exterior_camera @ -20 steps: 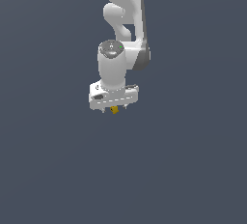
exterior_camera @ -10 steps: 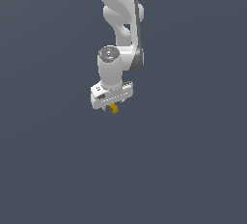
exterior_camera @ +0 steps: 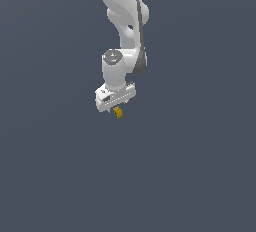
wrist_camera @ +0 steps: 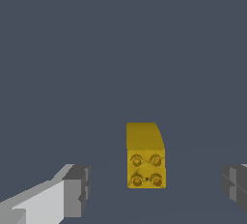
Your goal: Pick up the object and move it to a goal position.
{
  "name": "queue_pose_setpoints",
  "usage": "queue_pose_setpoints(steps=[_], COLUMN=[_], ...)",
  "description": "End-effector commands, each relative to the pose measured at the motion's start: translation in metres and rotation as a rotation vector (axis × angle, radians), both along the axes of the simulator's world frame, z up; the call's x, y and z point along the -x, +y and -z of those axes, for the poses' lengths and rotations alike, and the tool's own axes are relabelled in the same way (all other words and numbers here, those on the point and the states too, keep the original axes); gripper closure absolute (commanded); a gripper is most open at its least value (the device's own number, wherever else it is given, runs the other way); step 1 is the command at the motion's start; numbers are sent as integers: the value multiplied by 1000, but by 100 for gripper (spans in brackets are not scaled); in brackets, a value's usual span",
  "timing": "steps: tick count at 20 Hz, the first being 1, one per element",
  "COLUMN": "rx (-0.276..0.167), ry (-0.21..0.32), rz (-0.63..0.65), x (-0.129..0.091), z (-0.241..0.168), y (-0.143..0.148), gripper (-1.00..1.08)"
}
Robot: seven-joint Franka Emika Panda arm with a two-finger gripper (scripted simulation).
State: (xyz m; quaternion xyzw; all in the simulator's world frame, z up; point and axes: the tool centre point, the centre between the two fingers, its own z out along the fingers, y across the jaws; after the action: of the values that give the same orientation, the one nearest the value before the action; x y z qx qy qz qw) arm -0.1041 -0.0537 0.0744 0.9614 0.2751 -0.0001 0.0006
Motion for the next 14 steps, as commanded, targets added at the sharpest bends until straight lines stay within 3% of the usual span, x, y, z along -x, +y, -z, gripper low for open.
queue_pose_setpoints(steps=[1, 14], rx=[-1, -1], ry=[0, 0], rz=[-13, -14], x=[3, 5], z=[2, 31], y=[0, 0], gripper=[-92, -92])
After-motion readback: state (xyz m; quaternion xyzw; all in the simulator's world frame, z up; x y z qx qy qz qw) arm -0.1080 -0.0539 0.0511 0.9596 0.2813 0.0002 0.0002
